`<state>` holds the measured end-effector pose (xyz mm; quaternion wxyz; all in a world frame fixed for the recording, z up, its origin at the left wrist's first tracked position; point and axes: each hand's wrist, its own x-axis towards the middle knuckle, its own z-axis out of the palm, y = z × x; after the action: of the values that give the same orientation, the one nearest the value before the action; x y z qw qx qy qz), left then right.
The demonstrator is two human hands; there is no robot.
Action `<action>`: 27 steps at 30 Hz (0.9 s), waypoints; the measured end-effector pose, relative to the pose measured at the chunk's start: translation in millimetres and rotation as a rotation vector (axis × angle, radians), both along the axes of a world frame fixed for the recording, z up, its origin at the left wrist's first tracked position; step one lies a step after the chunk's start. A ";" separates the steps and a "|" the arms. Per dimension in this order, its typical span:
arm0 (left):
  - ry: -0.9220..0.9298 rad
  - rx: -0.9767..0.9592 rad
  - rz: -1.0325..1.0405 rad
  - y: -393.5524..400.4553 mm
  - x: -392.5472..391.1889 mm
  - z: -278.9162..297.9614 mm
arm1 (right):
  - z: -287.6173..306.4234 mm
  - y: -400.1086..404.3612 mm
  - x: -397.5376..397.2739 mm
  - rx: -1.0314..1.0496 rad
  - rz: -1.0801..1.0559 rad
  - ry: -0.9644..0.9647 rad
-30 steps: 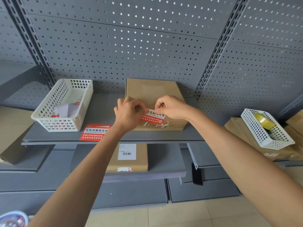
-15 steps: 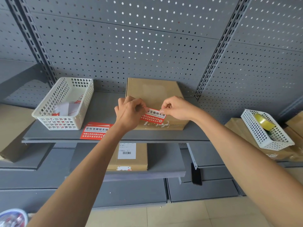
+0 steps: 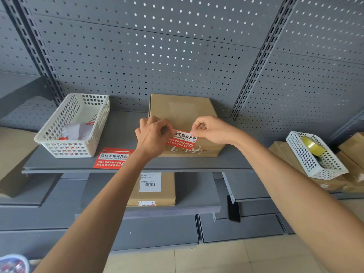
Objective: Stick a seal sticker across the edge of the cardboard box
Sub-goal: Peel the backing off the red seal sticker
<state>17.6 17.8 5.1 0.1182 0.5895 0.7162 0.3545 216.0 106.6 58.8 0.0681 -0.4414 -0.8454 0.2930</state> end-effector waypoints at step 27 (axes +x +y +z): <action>-0.002 0.010 -0.001 2.2 -2.6 -5.2 | 2.6 4.6 -1.0 0.054 0.073 -0.179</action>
<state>15.0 20.0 -0.1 0.1161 0.5899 0.7141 0.3586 215.1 111.2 61.4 -0.0066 -0.4330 -0.8712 0.2314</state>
